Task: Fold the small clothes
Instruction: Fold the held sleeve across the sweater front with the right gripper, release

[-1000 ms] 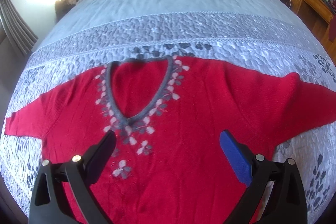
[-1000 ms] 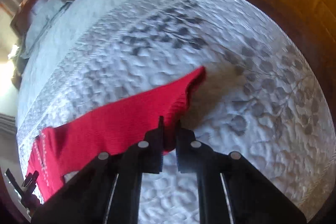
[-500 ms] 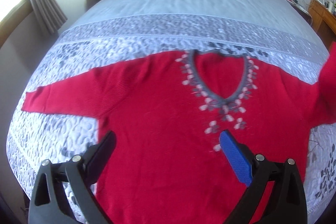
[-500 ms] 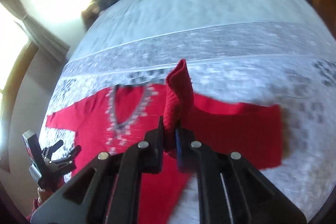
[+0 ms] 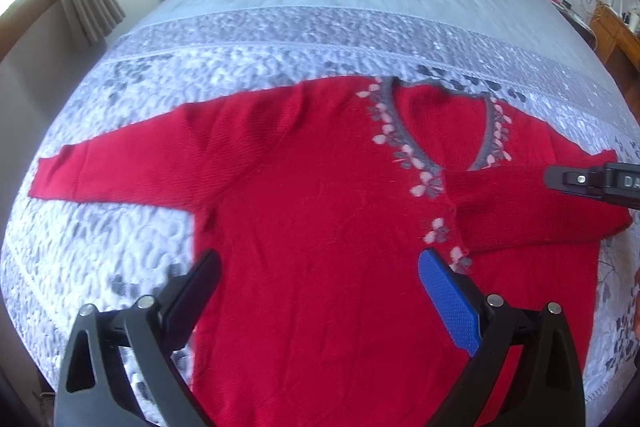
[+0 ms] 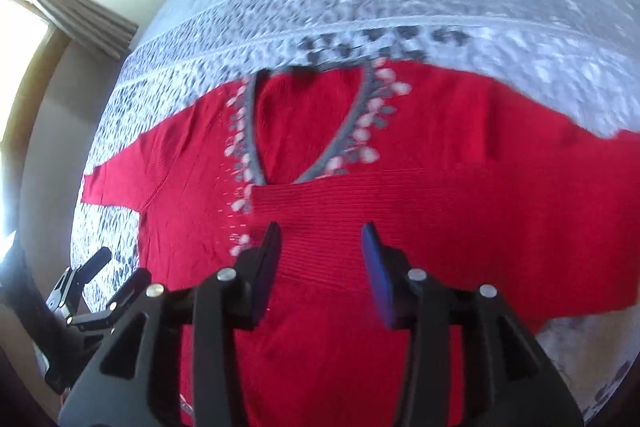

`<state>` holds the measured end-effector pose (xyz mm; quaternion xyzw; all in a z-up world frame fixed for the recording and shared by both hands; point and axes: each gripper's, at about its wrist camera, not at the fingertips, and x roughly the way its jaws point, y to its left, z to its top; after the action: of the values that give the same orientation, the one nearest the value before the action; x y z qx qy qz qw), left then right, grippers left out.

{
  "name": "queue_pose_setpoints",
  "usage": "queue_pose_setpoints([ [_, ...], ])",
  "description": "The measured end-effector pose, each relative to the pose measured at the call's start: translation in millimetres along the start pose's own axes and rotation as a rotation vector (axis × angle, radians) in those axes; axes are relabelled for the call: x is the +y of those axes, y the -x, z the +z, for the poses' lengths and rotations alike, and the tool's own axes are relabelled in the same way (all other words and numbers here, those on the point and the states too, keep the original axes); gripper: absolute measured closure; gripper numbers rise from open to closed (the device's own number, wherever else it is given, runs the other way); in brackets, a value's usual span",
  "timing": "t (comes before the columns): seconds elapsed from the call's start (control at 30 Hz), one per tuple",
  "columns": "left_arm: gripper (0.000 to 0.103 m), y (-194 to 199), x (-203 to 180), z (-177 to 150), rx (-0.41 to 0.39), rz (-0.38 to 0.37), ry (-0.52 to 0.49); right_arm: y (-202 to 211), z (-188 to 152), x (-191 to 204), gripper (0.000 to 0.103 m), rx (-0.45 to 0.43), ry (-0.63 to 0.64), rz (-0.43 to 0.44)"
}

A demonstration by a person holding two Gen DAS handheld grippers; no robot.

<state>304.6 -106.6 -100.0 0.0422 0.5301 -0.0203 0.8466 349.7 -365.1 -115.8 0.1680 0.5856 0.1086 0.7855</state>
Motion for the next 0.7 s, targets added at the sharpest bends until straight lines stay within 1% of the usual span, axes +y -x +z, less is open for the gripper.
queue_pose_setpoints([
  [0.07,0.005,-9.6,-14.1,3.8,0.034,-0.052,0.001,21.1,-5.2,-25.6,0.060,-0.027,-0.025,-0.028],
  [0.13,0.005,-19.3,-30.2,6.3,0.078,-0.137,0.020,28.2,-10.5,-43.4,0.059,-0.038,-0.041,-0.061],
  [0.2,0.006,-29.5,-47.3,8.0,0.129,-0.228,0.035,38.9,-22.7,-64.0,0.059,-0.045,-0.049,-0.096],
  [0.23,0.008,-32.9,-53.5,8.5,0.145,-0.257,0.042,41.2,-30.9,-70.9,0.059,-0.048,-0.050,-0.103],
  [0.3,0.017,-39.0,-65.4,9.6,0.168,-0.311,0.054,46.5,-47.6,-84.3,0.059,-0.051,-0.054,-0.104],
  [0.33,0.018,-42.6,-70.7,11.0,0.180,-0.330,0.058,48.3,-54.1,-86.6,0.059,-0.055,-0.054,-0.102],
  [0.43,0.030,-53.3,-78.3,13.8,0.210,-0.362,0.070,56.7,-77.9,-88.9,0.059,-0.085,-0.048,-0.082],
  [0.47,0.038,-57.1,-78.8,14.4,0.222,-0.371,0.081,60.4,-85.5,-90.1,0.058,-0.098,-0.049,-0.073],
  [0.5,0.047,-60.4,-78.9,14.6,0.231,-0.381,0.096,66.2,-97.3,-91.5,0.055,-0.119,-0.050,-0.056],
  [0.53,0.052,-63.8,-78.5,14.7,0.240,-0.396,0.115,67.7,-103.2,-88.9,0.052,-0.131,-0.050,-0.048],
  [0.57,0.061,-66.3,-79.7,14.4,0.253,-0.410,0.125,67.2,-107.3,-85.3,0.050,-0.140,-0.049,-0.045],
  [0.6,0.063,-68.1,-81.9,14.7,0.261,-0.418,0.129,68.9,-114.8,-85.8,0.049,-0.152,-0.047,-0.045],
  [0.63,0.064,-67.7,-84.9,15.6,0.251,-0.417,0.122,68.4,-118.8,-85.1,0.049,-0.157,-0.046,-0.046],
  [0.7,0.072,-64.9,-92.7,18.4,0.227,-0.425,0.089,68.5,-125.5,-87.0,0.049,-0.162,-0.051,-0.045],
])
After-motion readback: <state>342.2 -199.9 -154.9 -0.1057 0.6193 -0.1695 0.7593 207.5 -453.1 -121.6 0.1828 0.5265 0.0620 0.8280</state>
